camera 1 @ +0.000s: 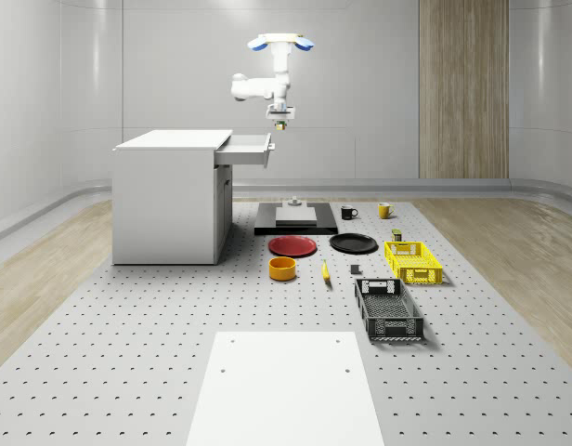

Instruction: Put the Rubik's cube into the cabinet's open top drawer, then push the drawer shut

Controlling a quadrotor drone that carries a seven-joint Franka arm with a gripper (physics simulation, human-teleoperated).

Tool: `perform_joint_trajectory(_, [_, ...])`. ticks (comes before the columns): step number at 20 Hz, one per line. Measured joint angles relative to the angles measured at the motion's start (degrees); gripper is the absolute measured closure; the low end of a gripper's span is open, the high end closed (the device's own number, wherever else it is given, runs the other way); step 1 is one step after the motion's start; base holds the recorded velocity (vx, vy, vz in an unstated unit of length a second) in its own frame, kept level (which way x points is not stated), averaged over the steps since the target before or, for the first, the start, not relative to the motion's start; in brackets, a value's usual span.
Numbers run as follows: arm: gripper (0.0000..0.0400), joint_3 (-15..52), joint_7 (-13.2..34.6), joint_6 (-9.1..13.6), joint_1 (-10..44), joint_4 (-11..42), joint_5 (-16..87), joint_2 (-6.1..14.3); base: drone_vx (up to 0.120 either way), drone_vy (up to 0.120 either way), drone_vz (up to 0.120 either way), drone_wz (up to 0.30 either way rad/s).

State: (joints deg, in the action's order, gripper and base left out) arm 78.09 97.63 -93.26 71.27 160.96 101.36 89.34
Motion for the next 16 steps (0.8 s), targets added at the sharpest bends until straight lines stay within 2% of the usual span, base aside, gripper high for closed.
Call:
perform_joint_trajectory(2, [0.0075,0.0,0.0,-0.1,0.0,0.0,0.0,0.1,0.08,-0.12,0.0,0.0])
perform_joint_trajectory(5, [0.0075,0.0,0.0,-0.1,0.0,0.0,-0.1,0.1,0.0,-0.12,0.0,0.0])
perform_joint_trajectory(12, [0.0075,0.0,0.1,-0.3,0.1,0.0,-0.1,0.3,0.114,-0.12,0.0,0.0])
perform_joint_trajectory(16, [0.0075,0.0,0.1,-0.4,0.1,0.0,-0.2,0.4,0.01,-0.12,0.0,0.0])
